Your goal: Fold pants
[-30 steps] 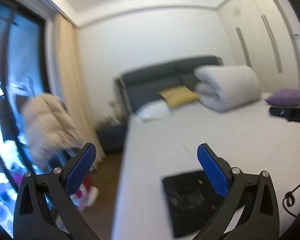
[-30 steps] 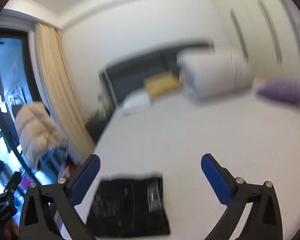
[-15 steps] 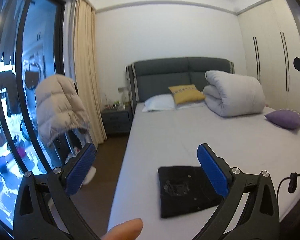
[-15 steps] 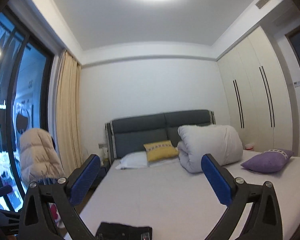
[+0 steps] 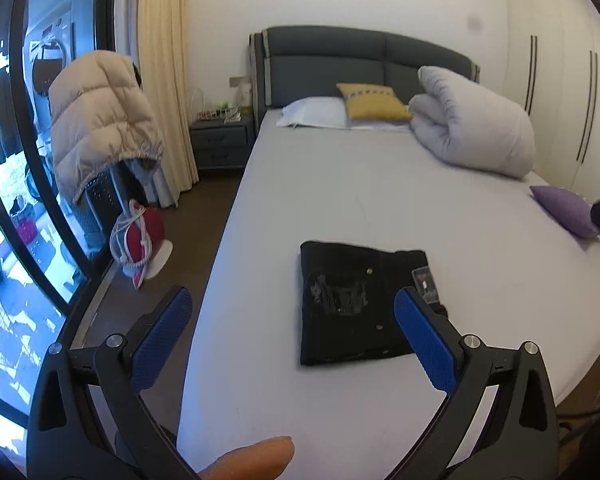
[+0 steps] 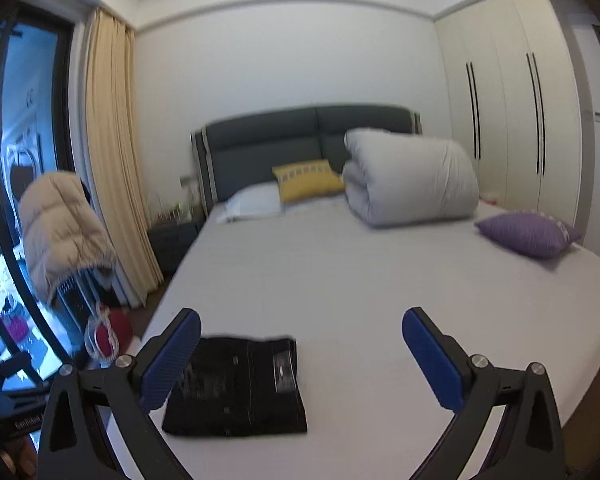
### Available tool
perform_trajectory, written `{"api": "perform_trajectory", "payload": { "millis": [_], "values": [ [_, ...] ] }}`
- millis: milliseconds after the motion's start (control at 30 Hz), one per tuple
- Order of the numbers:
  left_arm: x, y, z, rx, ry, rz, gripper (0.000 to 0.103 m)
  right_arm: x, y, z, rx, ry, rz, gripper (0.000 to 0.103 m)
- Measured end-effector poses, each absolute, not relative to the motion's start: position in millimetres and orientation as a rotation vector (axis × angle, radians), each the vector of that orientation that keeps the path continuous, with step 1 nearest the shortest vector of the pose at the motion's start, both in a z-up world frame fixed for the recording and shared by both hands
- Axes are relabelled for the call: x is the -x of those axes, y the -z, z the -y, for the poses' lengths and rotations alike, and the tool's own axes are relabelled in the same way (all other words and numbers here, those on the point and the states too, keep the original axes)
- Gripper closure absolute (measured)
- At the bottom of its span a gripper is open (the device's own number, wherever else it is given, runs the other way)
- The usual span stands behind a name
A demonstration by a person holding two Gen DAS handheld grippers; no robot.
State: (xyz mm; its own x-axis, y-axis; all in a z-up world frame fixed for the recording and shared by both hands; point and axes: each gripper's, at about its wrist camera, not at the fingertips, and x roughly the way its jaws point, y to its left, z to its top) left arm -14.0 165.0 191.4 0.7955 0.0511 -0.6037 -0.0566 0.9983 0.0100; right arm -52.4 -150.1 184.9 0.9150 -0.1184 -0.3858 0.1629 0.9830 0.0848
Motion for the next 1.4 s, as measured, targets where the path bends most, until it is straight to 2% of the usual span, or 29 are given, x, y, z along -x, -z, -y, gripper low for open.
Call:
{"api": "perform_trajectory", "payload": {
  "millis": [200,433,867,1400],
  "values": [
    [4.8,-168.5,-169.4,0.029,-0.064,-0.695,0.0,42.5,-153.0,142.5,-0.109,0.141,-0.518,0.0],
    [-4.2,-142.4,-168.9,0.026,-0.065,-0.742,0.0,36.9,-133.4,129.4,-0.087,0.111,-0.583,0.0],
    [-21.9,-113.0,-170.6,0.029,-0.057,-0.785,0.0,26.5,-116.3,118.7,-0.067,0.079,-0.65,0.0],
    [-27.6,-101.4,-174.4,0.041,-0.061,-0.801,0.0,16.9,-107.5,115.5,-0.066,0.075,-0.701,0.0]
  ]
}}
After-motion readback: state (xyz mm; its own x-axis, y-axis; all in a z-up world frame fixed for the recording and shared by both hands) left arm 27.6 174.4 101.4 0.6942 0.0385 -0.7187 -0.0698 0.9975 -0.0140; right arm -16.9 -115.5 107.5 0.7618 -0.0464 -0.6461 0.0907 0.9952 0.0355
